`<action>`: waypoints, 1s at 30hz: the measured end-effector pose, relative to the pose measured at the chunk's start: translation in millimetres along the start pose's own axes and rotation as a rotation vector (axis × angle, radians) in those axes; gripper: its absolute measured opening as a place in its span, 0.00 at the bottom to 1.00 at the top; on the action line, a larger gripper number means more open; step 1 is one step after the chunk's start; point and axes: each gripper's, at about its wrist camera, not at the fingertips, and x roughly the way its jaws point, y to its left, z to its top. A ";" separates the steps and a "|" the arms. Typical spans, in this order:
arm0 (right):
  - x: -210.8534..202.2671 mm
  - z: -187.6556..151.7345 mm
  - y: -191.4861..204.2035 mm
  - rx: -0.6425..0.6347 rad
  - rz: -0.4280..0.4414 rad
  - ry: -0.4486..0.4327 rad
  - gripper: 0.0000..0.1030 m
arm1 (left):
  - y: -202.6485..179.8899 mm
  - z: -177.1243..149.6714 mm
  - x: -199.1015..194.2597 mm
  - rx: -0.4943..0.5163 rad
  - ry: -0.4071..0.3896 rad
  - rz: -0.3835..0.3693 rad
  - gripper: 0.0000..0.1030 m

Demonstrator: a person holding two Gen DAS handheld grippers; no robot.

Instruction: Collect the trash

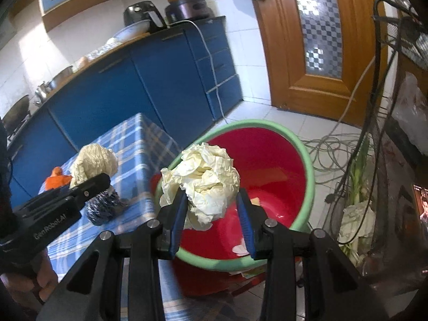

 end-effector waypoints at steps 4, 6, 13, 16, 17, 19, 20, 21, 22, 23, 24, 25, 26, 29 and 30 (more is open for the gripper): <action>12.0 -1.0 -15.0 0.028 -0.024 0.026 0.39 | -9.0 2.1 12.2 0.017 0.013 -0.014 0.25; 17.9 -2.1 -20.9 0.040 -0.036 0.039 0.40 | -13.1 2.5 17.7 0.025 0.020 -0.020 0.25; 33.0 -5.0 -35.2 0.064 -0.056 0.073 0.42 | -23.4 2.4 38.2 0.041 0.045 -0.051 0.25; 35.8 -5.8 -38.7 0.075 -0.057 0.077 0.42 | -25.9 2.2 45.7 0.044 0.056 -0.065 0.27; 36.0 -5.9 -39.6 0.078 -0.057 0.077 0.43 | -27.6 2.0 46.9 0.044 0.057 -0.067 0.28; 35.5 -5.9 -41.8 0.085 -0.056 0.072 0.47 | -29.3 1.7 48.7 0.045 0.054 -0.070 0.32; 35.2 -5.6 -42.2 0.087 -0.056 0.070 0.47 | -30.1 1.8 49.0 0.047 0.051 -0.072 0.35; 34.9 -5.4 -42.9 0.090 -0.056 0.068 0.47 | -29.6 1.7 49.1 0.047 0.049 -0.074 0.41; 34.0 -5.3 -43.9 0.092 -0.056 0.066 0.48 | -30.1 1.5 48.5 0.048 0.045 -0.076 0.45; 33.1 -5.3 -44.1 0.093 -0.055 0.065 0.48 | -30.5 1.7 47.8 0.048 0.040 -0.078 0.46; 32.2 -5.2 -44.4 0.094 -0.055 0.063 0.49 | -31.0 1.7 46.9 0.050 0.038 -0.079 0.46; 31.4 -4.9 -44.0 0.094 -0.056 0.061 0.49 | -31.4 2.0 46.4 0.052 0.038 -0.078 0.46; 30.3 -4.8 -43.3 0.094 -0.057 0.059 0.49 | -31.7 2.1 45.9 0.052 0.038 -0.073 0.46; 27.7 -4.5 -42.5 0.097 -0.055 0.054 0.49 | -30.8 1.8 44.1 0.047 0.038 -0.074 0.46; 26.7 -4.5 -41.9 0.097 -0.054 0.051 0.49 | -30.3 1.7 43.1 0.046 0.037 -0.073 0.46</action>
